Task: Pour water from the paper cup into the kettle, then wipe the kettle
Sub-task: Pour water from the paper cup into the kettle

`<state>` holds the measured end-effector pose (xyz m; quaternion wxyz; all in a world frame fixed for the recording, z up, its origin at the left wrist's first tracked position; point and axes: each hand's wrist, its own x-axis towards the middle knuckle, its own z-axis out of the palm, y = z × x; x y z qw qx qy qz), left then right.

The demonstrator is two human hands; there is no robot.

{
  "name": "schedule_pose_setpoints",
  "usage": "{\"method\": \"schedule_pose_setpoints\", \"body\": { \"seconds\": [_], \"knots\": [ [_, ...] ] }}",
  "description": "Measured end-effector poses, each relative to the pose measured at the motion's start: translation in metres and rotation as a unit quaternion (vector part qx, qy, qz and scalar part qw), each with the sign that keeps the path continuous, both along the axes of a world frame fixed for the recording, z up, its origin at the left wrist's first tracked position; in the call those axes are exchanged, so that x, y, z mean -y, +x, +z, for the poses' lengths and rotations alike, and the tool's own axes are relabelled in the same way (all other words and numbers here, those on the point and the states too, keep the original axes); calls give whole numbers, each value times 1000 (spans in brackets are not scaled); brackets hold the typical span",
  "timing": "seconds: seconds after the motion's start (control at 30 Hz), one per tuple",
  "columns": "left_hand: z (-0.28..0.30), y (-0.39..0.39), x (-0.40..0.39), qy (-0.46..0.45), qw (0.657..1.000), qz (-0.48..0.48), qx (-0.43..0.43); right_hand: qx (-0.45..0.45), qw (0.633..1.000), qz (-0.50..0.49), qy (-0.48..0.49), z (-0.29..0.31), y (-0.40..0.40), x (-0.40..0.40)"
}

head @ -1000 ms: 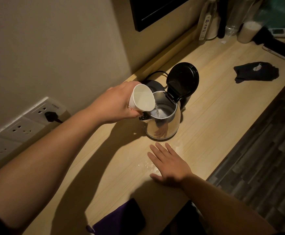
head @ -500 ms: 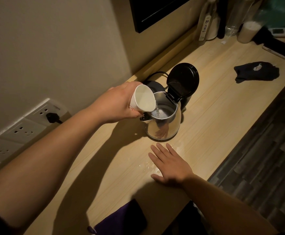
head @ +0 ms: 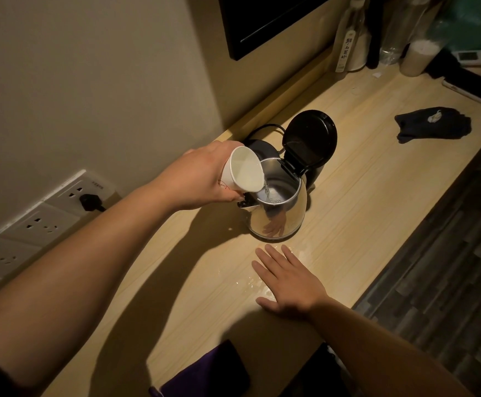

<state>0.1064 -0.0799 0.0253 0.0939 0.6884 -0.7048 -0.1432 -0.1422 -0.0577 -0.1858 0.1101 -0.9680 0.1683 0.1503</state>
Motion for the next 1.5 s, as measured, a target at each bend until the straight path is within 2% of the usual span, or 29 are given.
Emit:
{"method": "schedule_pose_setpoints", "body": {
  "seconds": [1.5],
  "knots": [
    [5, 3, 12, 30, 998, -33, 54, 16, 1000, 1, 13, -4, -1, 1]
  ]
}}
